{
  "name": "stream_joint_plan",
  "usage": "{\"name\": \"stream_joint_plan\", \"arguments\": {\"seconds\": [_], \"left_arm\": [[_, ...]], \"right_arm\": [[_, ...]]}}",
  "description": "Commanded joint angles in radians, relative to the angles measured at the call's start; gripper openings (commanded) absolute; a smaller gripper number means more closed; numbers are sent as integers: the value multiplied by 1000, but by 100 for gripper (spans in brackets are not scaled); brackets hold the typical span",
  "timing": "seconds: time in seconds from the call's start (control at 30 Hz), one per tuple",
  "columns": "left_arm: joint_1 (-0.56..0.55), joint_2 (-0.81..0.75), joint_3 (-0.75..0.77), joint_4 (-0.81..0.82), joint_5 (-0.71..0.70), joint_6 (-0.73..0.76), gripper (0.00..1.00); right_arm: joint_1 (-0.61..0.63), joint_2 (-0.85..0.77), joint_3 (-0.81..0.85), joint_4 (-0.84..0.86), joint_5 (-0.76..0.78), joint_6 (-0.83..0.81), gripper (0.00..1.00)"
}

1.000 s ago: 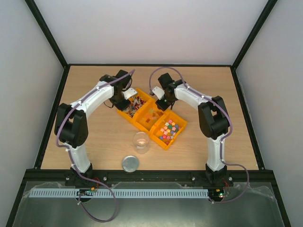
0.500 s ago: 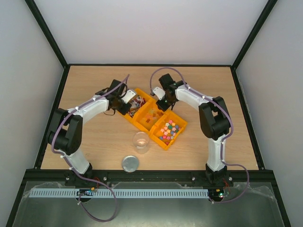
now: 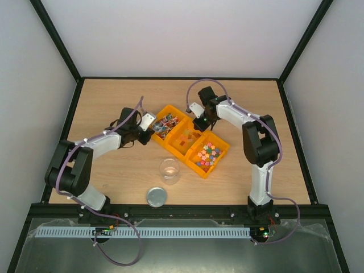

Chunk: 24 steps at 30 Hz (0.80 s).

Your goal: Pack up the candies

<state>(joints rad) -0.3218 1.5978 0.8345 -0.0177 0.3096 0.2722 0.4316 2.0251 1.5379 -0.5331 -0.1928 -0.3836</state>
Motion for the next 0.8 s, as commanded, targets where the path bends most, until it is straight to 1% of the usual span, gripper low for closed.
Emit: {"name": "stream_joint_plan", "arguments": {"seconds": [0.0, 0.17, 0.33, 0.53, 0.77], "left_arm": [[37, -55, -55, 94, 98, 17, 2], [67, -81, -76, 140, 167, 58, 2], [92, -117, -111, 151, 235, 93, 2], [114, -155, -147, 178, 272, 104, 2], [136, -165, -144, 213, 312, 102, 2]], "right_arm": [[-53, -34, -18, 26, 4, -17, 1], [-59, -27, -20, 30, -24, -48, 1], [-61, -16, -1, 19, -37, -59, 1], [-66, -17, -12, 14, -55, -102, 1], [-68, 1, -1, -3, -53, -131, 1]]}}
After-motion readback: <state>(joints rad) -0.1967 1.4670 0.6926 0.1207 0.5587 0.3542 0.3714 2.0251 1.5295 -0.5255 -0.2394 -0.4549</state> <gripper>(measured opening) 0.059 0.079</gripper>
